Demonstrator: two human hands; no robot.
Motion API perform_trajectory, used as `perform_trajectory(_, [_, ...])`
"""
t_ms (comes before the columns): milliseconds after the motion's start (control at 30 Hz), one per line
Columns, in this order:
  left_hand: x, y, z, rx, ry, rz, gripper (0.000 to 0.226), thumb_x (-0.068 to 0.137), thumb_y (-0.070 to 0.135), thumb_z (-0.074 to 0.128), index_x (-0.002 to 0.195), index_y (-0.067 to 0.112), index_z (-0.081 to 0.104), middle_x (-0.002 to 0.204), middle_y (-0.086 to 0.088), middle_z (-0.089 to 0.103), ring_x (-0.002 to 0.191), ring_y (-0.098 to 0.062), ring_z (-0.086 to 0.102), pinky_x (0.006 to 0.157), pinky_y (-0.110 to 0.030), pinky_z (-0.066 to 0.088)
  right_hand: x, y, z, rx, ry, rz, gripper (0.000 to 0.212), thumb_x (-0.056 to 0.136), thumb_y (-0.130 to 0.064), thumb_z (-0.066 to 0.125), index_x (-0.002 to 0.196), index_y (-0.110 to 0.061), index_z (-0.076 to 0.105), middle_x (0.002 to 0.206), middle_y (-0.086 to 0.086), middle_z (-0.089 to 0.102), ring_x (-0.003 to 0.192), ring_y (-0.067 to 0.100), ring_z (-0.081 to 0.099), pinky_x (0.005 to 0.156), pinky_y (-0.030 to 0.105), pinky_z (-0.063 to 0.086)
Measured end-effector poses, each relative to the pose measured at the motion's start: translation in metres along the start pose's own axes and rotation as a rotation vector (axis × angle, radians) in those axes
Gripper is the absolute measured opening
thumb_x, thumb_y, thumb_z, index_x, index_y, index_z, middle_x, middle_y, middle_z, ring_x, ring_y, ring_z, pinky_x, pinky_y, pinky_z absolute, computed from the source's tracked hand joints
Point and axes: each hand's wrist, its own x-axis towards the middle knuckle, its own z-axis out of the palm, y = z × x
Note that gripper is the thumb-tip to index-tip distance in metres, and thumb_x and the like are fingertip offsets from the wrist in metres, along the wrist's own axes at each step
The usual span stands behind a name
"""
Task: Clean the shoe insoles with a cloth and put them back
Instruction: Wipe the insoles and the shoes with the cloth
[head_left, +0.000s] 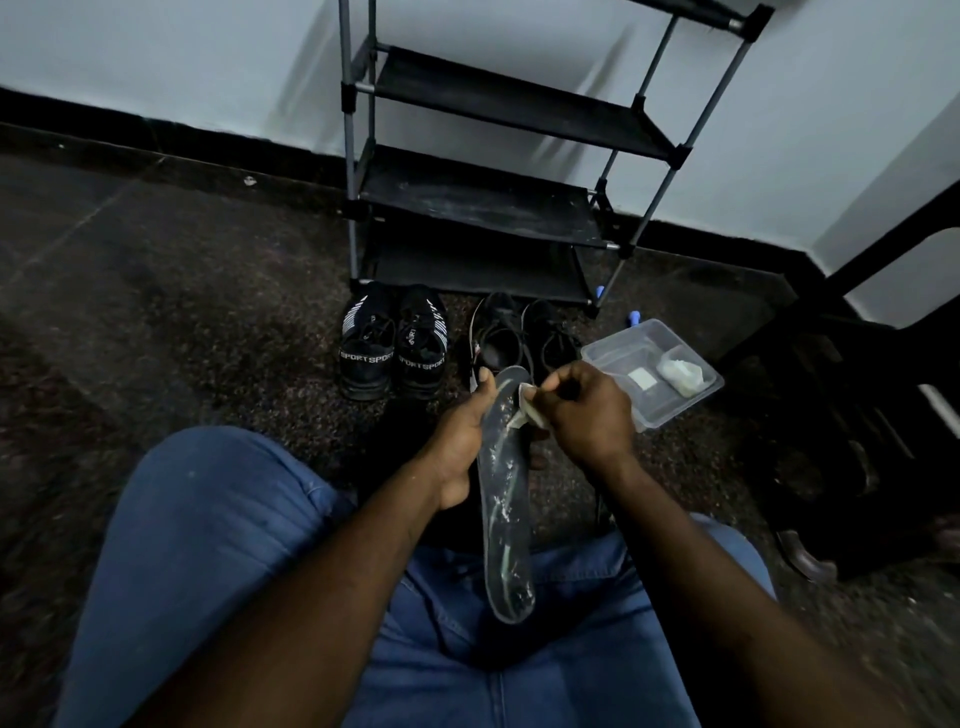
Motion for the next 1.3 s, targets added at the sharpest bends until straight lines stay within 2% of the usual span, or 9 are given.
perform_trajectory(67, [0.001,0.000,0.000,-0.048,-0.007,-0.007,0.060,0.100,0.068,0.036,0.120,0.027,0.074,0.117,-0.010,0.075,0.102,-0.022,0.072,0.086,-0.037,0.055,-0.002,0.002,0.003,-0.062,-0.004,-0.045,0.016,0.086,-0.029,0.082,0.077,-0.025,0.070,0.073,-0.008,0.073,0.069,0.006,0.069,0.064,0.023,0.056])
perform_trajectory(200, [0.007,-0.002,-0.003,-0.104,0.004,-0.016,0.069,0.099,0.071,0.036,0.128,0.018,0.070,0.123,-0.015,0.072,0.109,-0.028,0.070,0.090,-0.038,0.053,-0.006,0.002,0.008,-0.093,-0.050,-0.076,0.015,0.083,-0.041,0.082,0.078,-0.028,0.075,0.076,-0.009,0.073,0.065,0.010,0.071,0.055,0.035,0.062])
perform_trajectory(333, [0.012,-0.004,-0.006,-0.131,-0.004,-0.024,0.077,0.097,0.074,0.036,0.128,0.012,0.070,0.121,-0.016,0.072,0.111,-0.029,0.069,0.096,-0.040,0.051,-0.004,0.009,0.009,-0.271,0.016,-0.175,0.040,0.069,-0.065,0.082,0.089,-0.031,0.075,0.095,-0.010,0.062,0.087,0.014,0.064,0.073,0.037,0.059])
perform_trajectory(500, [0.017,-0.006,-0.006,-0.171,-0.040,-0.051,0.078,0.097,0.074,0.035,0.128,0.012,0.070,0.121,-0.015,0.073,0.106,-0.027,0.071,0.089,-0.038,0.054,-0.008,0.007,0.006,-0.357,0.014,-0.214,0.036,0.074,-0.050,0.087,0.098,-0.026,0.077,0.098,-0.005,0.064,0.089,0.017,0.064,0.077,0.033,0.056])
perform_trajectory(667, [0.021,-0.007,-0.006,-0.191,-0.019,-0.061,0.075,0.098,0.071,0.038,0.132,0.011,0.067,0.125,-0.015,0.071,0.108,-0.027,0.069,0.090,-0.038,0.055,-0.007,0.004,0.007,-0.361,-0.003,-0.214,0.019,0.084,-0.039,0.073,0.098,-0.028,0.079,0.094,-0.009,0.074,0.077,0.011,0.070,0.072,0.036,0.061])
perform_trajectory(933, [0.032,-0.012,-0.009,-0.179,0.025,-0.032,0.071,0.099,0.070,0.040,0.130,0.013,0.070,0.128,-0.015,0.070,0.123,-0.033,0.064,0.109,-0.046,0.047,0.003,-0.005,0.010,-0.339,0.054,-0.259,0.010,0.083,-0.027,0.070,0.092,-0.027,0.073,0.093,-0.005,0.070,0.082,0.017,0.068,0.073,0.042,0.060])
perform_trajectory(1100, [0.033,-0.008,-0.008,-0.176,0.001,-0.040,0.068,0.098,0.070,0.039,0.122,0.017,0.074,0.121,-0.012,0.074,0.110,-0.028,0.070,0.092,-0.039,0.053,0.002,0.002,0.017,-0.296,0.013,-0.226,0.024,0.085,-0.037,0.063,0.108,-0.033,0.068,0.100,-0.009,0.073,0.083,0.014,0.072,0.070,0.043,0.063])
perform_trajectory(1200, [0.033,-0.007,-0.008,-0.151,-0.028,-0.043,0.062,0.100,0.069,0.038,0.117,0.024,0.076,0.120,-0.010,0.074,0.109,-0.024,0.070,0.091,-0.037,0.052,0.002,-0.003,0.019,-0.331,0.082,-0.274,0.018,0.090,-0.029,0.069,0.108,-0.029,0.075,0.101,-0.006,0.075,0.085,0.014,0.071,0.076,0.041,0.062])
perform_trajectory(1300, [0.035,-0.010,-0.006,-0.141,-0.044,-0.056,0.071,0.098,0.073,0.035,0.129,0.019,0.069,0.120,-0.010,0.073,0.108,-0.023,0.071,0.090,-0.036,0.054,0.002,-0.010,0.021,-0.398,0.109,-0.371,0.019,0.089,-0.021,0.072,0.106,-0.024,0.079,0.097,0.000,0.075,0.083,0.018,0.070,0.078,0.034,0.059])
